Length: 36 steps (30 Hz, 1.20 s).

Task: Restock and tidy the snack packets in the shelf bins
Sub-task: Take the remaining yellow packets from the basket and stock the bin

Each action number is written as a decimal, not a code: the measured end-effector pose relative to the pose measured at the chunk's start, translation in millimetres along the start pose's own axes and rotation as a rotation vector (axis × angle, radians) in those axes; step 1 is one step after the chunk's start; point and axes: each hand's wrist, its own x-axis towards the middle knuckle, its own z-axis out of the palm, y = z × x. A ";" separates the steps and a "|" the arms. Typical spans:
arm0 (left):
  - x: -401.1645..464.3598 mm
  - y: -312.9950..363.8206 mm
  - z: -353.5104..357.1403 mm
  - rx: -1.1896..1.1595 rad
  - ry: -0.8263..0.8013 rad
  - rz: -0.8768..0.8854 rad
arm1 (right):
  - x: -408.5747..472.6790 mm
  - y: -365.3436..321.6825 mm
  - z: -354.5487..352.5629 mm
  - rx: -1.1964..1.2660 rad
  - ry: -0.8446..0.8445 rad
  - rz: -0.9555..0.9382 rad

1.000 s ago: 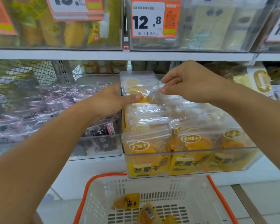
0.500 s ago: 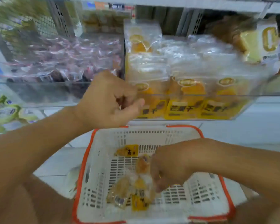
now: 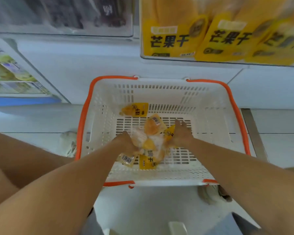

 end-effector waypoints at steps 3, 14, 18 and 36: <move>25.8 -8.9 21.4 -0.040 -0.034 -0.099 | 8.3 -9.4 0.4 0.153 0.091 0.138; 38.9 4.0 35.0 -0.305 -0.067 -0.125 | 29.3 1.8 3.6 0.493 -0.037 0.070; 34.9 5.5 15.4 -0.711 0.072 -0.124 | 11.4 -6.3 -41.4 0.196 0.132 -0.053; 17.0 13.6 -15.8 -1.699 -0.150 0.037 | -45.5 -64.0 -10.6 0.974 -0.126 -0.389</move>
